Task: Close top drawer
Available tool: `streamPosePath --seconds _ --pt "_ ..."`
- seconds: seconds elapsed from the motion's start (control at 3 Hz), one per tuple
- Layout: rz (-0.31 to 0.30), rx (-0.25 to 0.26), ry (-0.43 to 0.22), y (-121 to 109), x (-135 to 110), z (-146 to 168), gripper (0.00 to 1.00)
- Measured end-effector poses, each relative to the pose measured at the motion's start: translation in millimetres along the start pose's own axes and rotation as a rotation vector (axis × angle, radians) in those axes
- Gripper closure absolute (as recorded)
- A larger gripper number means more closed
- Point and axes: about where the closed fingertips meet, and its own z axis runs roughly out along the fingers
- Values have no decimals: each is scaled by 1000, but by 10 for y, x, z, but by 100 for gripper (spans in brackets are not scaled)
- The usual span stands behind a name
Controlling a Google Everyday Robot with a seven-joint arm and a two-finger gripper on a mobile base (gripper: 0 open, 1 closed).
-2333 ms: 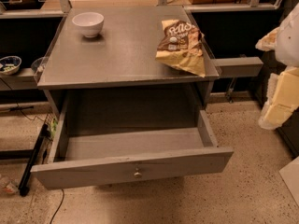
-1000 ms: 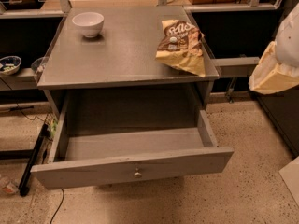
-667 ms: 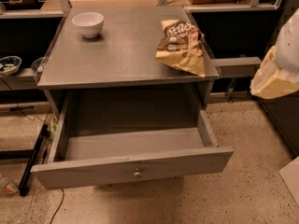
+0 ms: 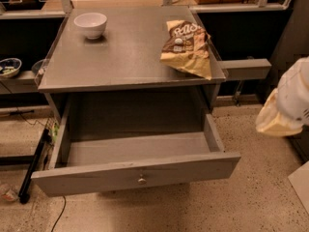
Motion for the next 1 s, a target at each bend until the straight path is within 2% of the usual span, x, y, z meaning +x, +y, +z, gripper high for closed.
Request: streamPosePath --seconds 0.33,0.67,1.0 --pt "-28 -48 9 51 224 527 100" --pt "-43 -88 4 24 349 901 100" --pt "-42 -87 5 92 368 887 100"
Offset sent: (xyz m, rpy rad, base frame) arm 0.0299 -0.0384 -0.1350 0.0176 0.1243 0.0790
